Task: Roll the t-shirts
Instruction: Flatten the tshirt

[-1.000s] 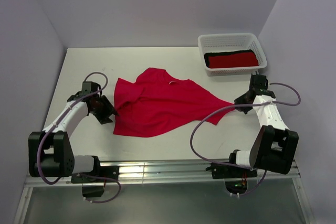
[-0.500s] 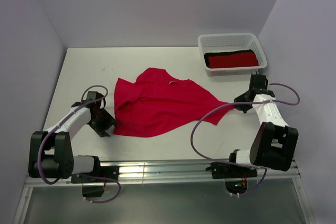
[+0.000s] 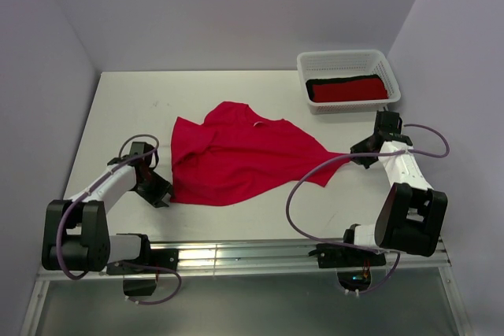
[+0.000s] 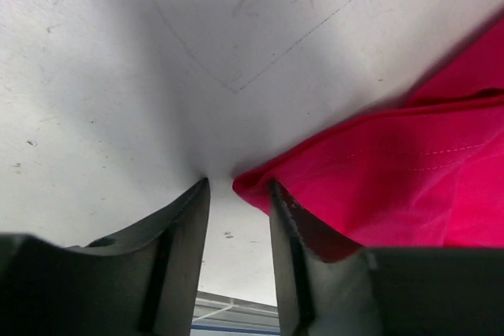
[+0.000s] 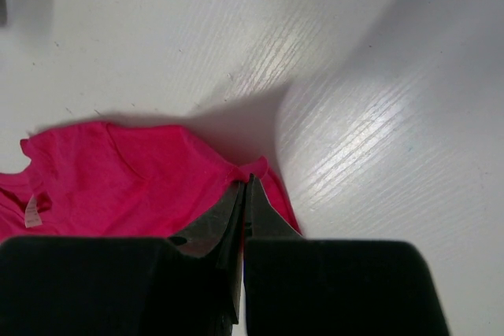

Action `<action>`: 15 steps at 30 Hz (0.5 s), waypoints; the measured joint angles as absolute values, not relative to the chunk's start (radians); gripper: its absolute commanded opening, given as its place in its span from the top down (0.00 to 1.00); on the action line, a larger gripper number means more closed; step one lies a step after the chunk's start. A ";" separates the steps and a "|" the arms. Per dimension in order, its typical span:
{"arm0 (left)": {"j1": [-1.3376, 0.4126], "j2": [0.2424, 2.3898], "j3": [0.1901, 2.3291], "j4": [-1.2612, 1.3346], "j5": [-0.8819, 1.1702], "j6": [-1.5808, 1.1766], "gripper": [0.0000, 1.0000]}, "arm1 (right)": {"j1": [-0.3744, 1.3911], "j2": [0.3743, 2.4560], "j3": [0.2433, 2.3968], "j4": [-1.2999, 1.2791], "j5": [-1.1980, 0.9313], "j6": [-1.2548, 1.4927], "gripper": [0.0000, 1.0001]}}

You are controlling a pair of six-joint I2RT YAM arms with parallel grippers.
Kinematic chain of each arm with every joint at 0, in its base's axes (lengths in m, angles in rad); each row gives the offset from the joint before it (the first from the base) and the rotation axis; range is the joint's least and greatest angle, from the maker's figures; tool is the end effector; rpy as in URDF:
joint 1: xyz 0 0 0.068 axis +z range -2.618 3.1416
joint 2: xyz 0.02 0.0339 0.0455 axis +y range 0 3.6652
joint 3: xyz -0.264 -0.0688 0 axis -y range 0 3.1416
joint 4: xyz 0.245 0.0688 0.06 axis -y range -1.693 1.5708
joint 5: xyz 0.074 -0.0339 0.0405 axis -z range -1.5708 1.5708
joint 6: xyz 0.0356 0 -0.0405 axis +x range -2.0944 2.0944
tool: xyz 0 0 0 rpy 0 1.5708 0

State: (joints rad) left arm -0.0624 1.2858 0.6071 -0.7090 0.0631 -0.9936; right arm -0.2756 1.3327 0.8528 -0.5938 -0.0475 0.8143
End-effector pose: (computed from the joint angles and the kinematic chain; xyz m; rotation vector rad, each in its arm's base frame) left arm 0.1936 -0.0143 0.1520 -1.3423 2.6910 -0.2211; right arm 0.2458 -0.0678 0.2139 1.3675 2.2870 0.2410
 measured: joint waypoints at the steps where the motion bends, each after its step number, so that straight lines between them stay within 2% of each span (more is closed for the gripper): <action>1: -0.062 1.290 0.607 -0.707 0.064 -0.997 0.60 | -0.276 1.333 0.853 -0.593 -0.049 0.814 1.00; 6: -0.064 1.308 0.611 -0.698 0.076 -1.018 0.66 | -0.276 1.333 0.853 -0.591 -0.060 0.814 1.00; 8: -0.069 1.322 0.618 -0.696 0.079 -1.019 0.78 | -0.276 1.333 0.853 -0.591 -0.065 0.814 1.00; 10: -0.076 1.345 0.626 -0.696 0.084 -1.026 1.00 | -0.276 1.332 0.853 -0.591 -0.068 0.814 1.00; 15: -0.090 1.362 0.646 -0.690 0.092 -1.035 1.00 | -0.272 1.312 0.852 -0.597 -0.072 0.812 1.00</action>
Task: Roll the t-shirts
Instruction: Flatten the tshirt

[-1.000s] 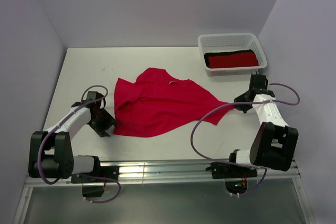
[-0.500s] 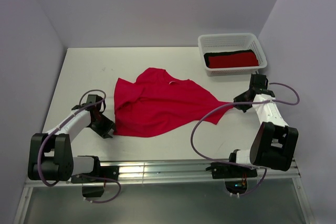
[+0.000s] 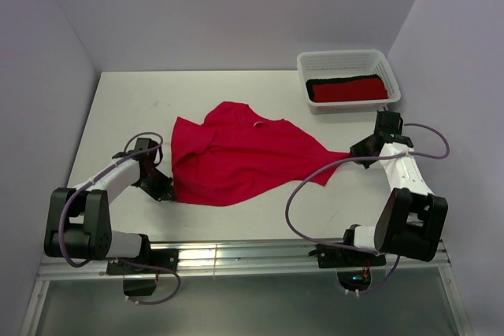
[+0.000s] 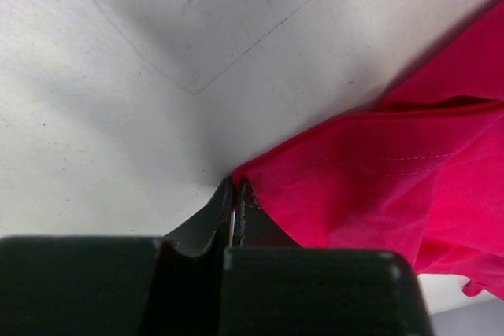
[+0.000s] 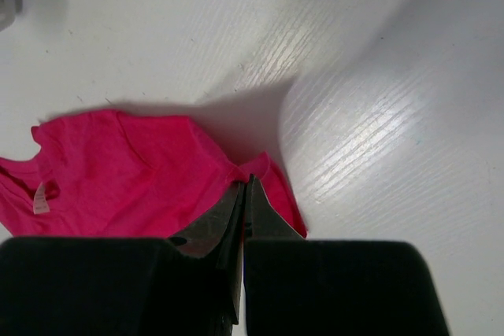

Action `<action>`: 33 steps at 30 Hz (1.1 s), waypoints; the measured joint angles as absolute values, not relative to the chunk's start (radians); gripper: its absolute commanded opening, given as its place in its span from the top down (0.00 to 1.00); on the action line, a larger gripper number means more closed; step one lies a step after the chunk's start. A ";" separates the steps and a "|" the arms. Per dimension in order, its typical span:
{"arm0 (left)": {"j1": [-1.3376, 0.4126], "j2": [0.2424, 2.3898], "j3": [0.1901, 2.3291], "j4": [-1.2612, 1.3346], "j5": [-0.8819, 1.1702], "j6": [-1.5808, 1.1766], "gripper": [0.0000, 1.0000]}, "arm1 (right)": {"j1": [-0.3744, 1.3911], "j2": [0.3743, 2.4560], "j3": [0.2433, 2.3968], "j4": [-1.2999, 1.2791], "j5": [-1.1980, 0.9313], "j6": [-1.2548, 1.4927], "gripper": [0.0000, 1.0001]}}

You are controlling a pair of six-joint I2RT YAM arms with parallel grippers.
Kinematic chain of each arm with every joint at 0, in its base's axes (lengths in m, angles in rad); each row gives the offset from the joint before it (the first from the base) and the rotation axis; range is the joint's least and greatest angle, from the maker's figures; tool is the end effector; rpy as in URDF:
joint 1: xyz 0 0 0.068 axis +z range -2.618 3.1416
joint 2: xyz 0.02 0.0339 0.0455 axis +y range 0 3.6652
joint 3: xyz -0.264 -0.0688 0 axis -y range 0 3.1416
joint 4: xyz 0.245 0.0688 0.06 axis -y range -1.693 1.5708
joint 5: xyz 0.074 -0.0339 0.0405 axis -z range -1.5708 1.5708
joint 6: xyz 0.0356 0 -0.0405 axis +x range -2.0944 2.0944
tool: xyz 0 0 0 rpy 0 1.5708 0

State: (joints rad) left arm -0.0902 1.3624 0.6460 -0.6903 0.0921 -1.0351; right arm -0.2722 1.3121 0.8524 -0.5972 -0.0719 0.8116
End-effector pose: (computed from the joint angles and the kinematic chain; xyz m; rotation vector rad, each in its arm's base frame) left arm 0.2063 -0.0219 0.1482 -1.3739 2.7136 -0.2520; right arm 0.2439 -0.0654 0.2184 1.3461 2.2845 0.2775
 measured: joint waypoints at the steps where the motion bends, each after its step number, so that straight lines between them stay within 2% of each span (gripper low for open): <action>1: -0.093 1.365 0.654 -0.699 0.088 -1.035 1.00 | -0.271 1.303 0.852 -0.602 -0.073 0.809 1.00; 5: -0.105 1.358 0.721 -0.753 0.040 -1.033 1.00 | -0.258 1.232 0.851 -0.640 -0.078 0.794 1.00; 13: -0.105 1.175 1.064 -0.950 -0.030 -1.032 1.00 | -0.130 1.068 0.942 -0.741 -0.068 0.796 1.00; 18: -0.105 1.101 1.211 -1.058 -0.032 -1.071 1.00 | -0.027 1.054 1.117 -0.782 -0.066 0.832 1.00; 25: -0.101 1.040 1.497 -1.146 -0.081 -1.140 1.00 | 0.022 1.012 1.409 -0.743 -0.133 0.849 1.00; 33: -0.101 0.767 1.762 -1.090 -0.231 -1.119 1.00 | 0.024 0.836 1.601 -0.627 -0.217 0.850 1.00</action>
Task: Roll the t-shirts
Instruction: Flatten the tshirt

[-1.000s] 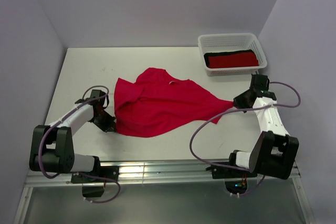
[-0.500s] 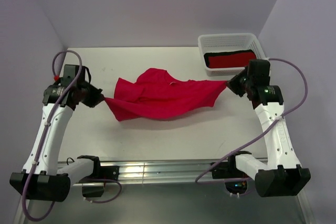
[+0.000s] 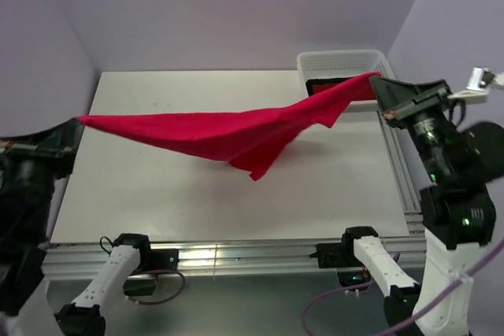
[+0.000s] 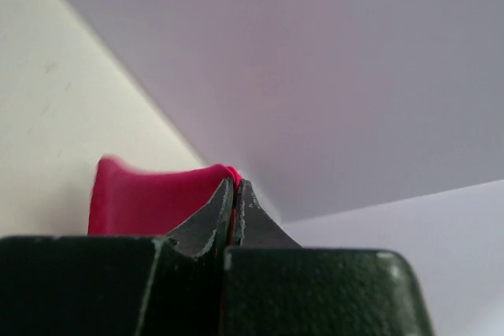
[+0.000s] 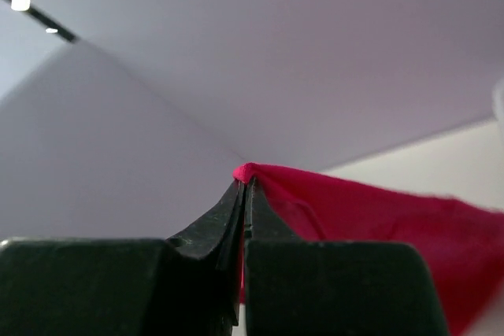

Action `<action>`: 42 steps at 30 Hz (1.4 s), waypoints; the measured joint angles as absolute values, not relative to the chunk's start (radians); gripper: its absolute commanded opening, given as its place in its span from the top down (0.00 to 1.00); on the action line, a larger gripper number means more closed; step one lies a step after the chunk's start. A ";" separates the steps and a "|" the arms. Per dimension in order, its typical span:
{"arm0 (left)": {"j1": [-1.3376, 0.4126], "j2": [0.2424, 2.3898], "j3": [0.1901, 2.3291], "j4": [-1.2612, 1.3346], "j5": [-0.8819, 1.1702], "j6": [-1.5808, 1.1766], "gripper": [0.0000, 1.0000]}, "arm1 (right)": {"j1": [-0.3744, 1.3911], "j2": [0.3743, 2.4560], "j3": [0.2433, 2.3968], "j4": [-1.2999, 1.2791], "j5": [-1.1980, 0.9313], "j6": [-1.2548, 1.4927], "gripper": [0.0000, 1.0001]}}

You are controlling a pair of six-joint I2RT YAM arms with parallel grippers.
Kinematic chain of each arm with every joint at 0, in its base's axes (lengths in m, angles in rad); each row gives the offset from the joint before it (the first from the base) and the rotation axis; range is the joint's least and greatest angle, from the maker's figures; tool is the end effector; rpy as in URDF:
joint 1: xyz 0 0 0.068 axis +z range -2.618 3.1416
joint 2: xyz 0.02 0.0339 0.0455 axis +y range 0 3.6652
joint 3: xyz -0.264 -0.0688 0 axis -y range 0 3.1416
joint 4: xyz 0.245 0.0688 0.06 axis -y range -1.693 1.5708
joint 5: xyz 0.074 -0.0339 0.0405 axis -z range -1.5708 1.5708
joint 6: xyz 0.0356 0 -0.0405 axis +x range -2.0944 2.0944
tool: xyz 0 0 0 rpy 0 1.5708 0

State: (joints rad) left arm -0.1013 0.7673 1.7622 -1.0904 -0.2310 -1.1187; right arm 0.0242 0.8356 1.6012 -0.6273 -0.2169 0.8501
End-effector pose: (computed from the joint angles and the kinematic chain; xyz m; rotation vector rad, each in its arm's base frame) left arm 0.0220 0.0060 0.5246 -0.9884 1.4029 -0.7262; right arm 0.0855 0.0097 0.5373 0.4253 1.4330 0.8677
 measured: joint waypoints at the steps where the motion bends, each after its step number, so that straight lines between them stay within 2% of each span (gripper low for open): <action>1: -0.101 0.739 1.786 -1.076 -0.251 -1.109 1.00 | 0.027 0.816 1.625 -0.612 -0.225 0.848 1.00; 7: -0.102 0.660 1.871 -1.012 -0.369 -1.026 1.00 | 0.049 0.754 1.753 -0.505 -0.234 0.853 1.00; 10: -0.103 0.725 1.908 -1.023 -0.402 -1.019 1.00 | 0.050 0.814 1.834 -0.490 -0.241 0.884 1.00; 13: -0.103 0.792 1.806 -1.002 -0.419 -1.055 1.00 | 0.057 0.915 1.871 -0.447 -0.244 0.922 1.00; 20: -0.091 0.986 1.386 -0.973 -0.425 -1.131 1.00 | 0.215 1.257 1.808 -0.389 -0.168 0.962 1.00; 24: 0.021 1.013 1.194 -0.881 -0.379 -1.139 1.00 | 0.251 1.437 1.664 -0.346 -0.162 1.001 1.00; 29: 0.151 1.098 1.081 -0.743 -0.372 -1.133 1.00 | 0.251 1.682 1.646 -0.257 -0.176 1.038 1.00; 34: 0.179 1.266 1.048 -0.550 -0.369 -1.119 1.00 | 0.251 1.982 1.798 -0.102 -0.215 1.084 1.00; 40: 0.197 1.586 1.125 -0.398 -0.357 -1.110 1.00 | 0.251 2.392 2.160 0.089 -0.226 1.172 1.00; 41: 0.199 1.643 1.157 -0.382 -0.353 -1.107 1.00 | 0.251 2.460 2.217 0.131 -0.216 1.196 0.98; 42: 0.201 1.682 1.182 -0.373 -0.348 -1.104 1.00 | 0.251 2.500 2.254 0.156 -0.205 1.215 0.55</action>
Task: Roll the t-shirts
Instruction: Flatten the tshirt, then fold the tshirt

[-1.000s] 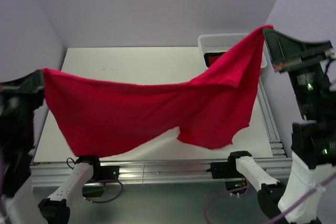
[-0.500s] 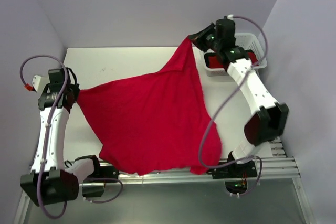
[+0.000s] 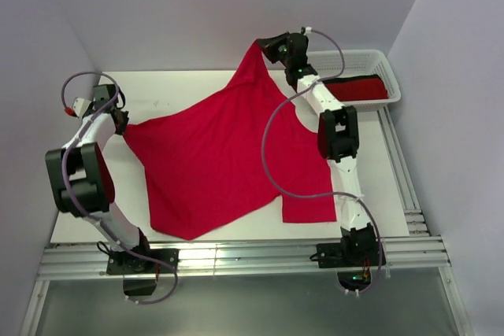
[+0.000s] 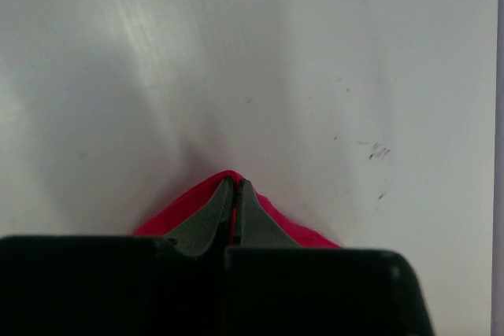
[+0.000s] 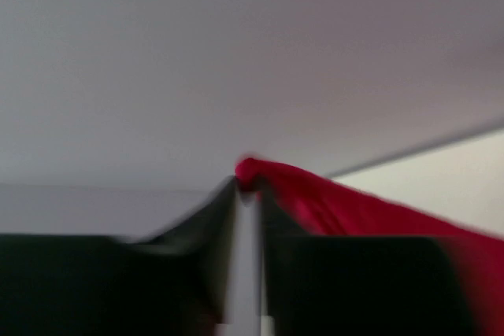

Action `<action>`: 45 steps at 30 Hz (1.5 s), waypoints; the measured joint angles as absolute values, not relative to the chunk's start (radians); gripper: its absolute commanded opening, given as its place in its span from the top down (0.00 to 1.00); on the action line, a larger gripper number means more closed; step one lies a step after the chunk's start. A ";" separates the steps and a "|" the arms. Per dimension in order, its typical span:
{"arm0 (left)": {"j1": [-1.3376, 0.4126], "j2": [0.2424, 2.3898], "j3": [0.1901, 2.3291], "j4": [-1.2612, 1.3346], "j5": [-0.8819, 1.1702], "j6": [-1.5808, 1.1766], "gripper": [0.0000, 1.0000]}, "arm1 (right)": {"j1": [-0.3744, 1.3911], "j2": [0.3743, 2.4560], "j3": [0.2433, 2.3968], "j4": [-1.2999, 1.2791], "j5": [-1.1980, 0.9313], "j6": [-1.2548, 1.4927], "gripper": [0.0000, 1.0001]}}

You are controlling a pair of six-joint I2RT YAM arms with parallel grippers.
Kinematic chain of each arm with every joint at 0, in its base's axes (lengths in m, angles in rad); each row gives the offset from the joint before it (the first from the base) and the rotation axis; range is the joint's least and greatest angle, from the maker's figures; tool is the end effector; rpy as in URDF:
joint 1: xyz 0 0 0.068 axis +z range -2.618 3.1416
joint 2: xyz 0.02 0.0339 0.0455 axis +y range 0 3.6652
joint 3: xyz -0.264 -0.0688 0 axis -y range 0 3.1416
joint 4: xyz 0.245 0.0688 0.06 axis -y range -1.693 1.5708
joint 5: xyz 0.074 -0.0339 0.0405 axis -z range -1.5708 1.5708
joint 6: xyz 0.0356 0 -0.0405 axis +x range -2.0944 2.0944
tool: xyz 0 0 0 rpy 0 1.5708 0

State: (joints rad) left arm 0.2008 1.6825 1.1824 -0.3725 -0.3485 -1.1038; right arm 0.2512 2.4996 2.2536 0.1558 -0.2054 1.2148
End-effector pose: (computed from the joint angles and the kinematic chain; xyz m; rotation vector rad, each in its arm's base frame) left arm 0.3526 0.0842 0.2287 -1.5591 1.7910 -0.0010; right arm 0.5717 0.1542 0.2603 0.6905 1.6898 1.2502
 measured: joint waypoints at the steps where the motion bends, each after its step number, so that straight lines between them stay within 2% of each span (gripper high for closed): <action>1: 0.204 1.735 1.219 -0.365 -0.342 -1.097 1.00 | 0.251 2.554 2.299 0.209 -0.186 1.244 0.13; 2: 0.206 1.778 1.262 -0.362 -0.334 -1.090 1.00 | 0.251 2.595 2.331 0.255 -0.164 1.258 0.00; 3: 0.209 1.829 1.319 -0.355 -0.320 -1.079 0.94 | 0.251 2.626 2.356 0.289 -0.142 1.269 0.00; 4: 0.213 1.867 1.365 -0.355 -0.306 -1.066 0.84 | 0.252 2.649 2.376 0.308 -0.125 1.272 0.00; 6: 0.221 1.958 1.510 -0.373 -0.268 -1.031 0.45 | 0.253 2.663 2.389 0.317 -0.103 1.274 0.00; 7: 0.226 1.989 1.567 -0.372 -0.254 -1.022 0.45 | 0.253 2.663 2.388 0.326 -0.096 1.274 0.00; 8: 0.230 2.015 1.627 -0.396 -0.252 -1.016 0.34 | 0.252 2.640 2.347 0.361 -0.095 1.270 0.00; 9: 0.234 2.032 1.681 -0.418 -0.252 -1.000 0.29 | 0.249 2.598 2.289 0.365 -0.095 1.267 0.00; 10: 0.239 2.038 1.720 -0.439 -0.252 -0.989 0.19 | 0.248 2.553 2.226 0.369 -0.102 1.257 0.00; 11: 0.243 2.038 1.757 -0.470 -0.261 -0.978 0.01 | 0.245 2.490 2.141 0.375 -0.119 1.240 0.00; 15: 0.253 2.001 1.843 -0.609 -0.307 -0.944 0.00 | 0.224 2.213 1.853 0.313 -0.163 1.151 0.00; 18: 0.263 1.928 1.789 -0.691 -0.307 -0.932 0.00 | 0.199 1.954 1.679 0.192 -0.187 1.060 0.00; 20: 0.268 1.829 1.652 -0.698 -0.278 -0.929 0.00 | 0.186 1.813 1.615 0.093 -0.190 1.012 0.01; 21: 0.270 1.768 1.559 -0.703 -0.258 -0.930 0.02 | 0.181 1.732 1.582 0.038 -0.190 0.986 0.09; 22: 0.271 1.710 1.473 -0.707 -0.237 -0.932 0.03 | 0.180 1.661 1.547 -0.015 -0.188 0.961 0.12; 24: 0.271 1.592 1.299 -0.742 -0.186 -0.934 0.04 | 0.184 1.552 1.486 -0.112 -0.180 0.925 0.23; 27: 0.264 1.462 1.118 -0.773 -0.130 -0.932 0.04 | 0.189 1.404 1.342 -0.272 -0.160 0.867 0.27; 32: 0.256 1.341 0.956 -0.838 -0.091 -0.911 0.07 | 0.192 1.246 1.011 -0.512 -0.139 0.800 0.38; 35: 0.255 1.298 0.919 -0.856 -0.074 -0.899 0.06 | 0.192 1.136 0.815 -0.634 -0.139 0.786 0.38; 37: 0.255 1.272 0.900 -0.859 -0.067 -0.893 0.06 | 0.192 1.052 0.712 -0.690 -0.142 0.781 0.43; 41: 0.255 1.293 0.885 -0.847 -0.053 -0.876 0.09 | 0.192 0.932 0.585 -0.743 -0.149 0.783 0.45; 45: 0.255 1.402 0.887 -0.805 -0.050 -0.866 0.09 | 0.192 0.907 0.531 -0.768 -0.139 0.783 0.46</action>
